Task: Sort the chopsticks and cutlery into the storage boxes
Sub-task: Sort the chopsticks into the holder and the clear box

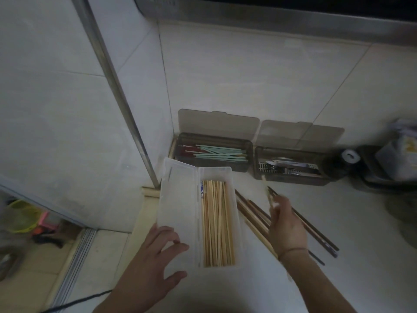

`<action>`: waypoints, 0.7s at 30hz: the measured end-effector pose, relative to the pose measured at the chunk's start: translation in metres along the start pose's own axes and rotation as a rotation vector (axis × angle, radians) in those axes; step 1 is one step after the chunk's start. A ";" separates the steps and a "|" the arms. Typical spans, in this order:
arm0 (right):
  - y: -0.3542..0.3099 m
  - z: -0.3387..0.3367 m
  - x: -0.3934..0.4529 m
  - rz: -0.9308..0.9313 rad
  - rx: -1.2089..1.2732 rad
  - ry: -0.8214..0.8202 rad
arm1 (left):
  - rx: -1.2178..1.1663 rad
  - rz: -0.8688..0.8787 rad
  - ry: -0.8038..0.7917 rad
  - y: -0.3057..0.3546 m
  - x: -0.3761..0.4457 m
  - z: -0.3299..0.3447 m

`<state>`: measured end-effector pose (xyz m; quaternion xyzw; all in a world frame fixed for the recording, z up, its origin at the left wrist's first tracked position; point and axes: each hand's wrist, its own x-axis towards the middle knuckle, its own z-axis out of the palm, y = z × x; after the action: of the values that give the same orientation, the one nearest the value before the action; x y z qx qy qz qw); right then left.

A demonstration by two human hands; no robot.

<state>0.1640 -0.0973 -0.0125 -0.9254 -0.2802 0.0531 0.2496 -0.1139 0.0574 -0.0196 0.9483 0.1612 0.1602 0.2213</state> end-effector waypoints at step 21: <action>-0.062 0.059 -0.009 -0.633 -0.749 -0.508 | -0.001 -0.016 0.006 0.004 0.000 -0.002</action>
<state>0.1113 -0.0320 -0.0338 -0.7797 -0.5957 0.0938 -0.1683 -0.1141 0.0548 -0.0163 0.9464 0.1694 0.1616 0.2227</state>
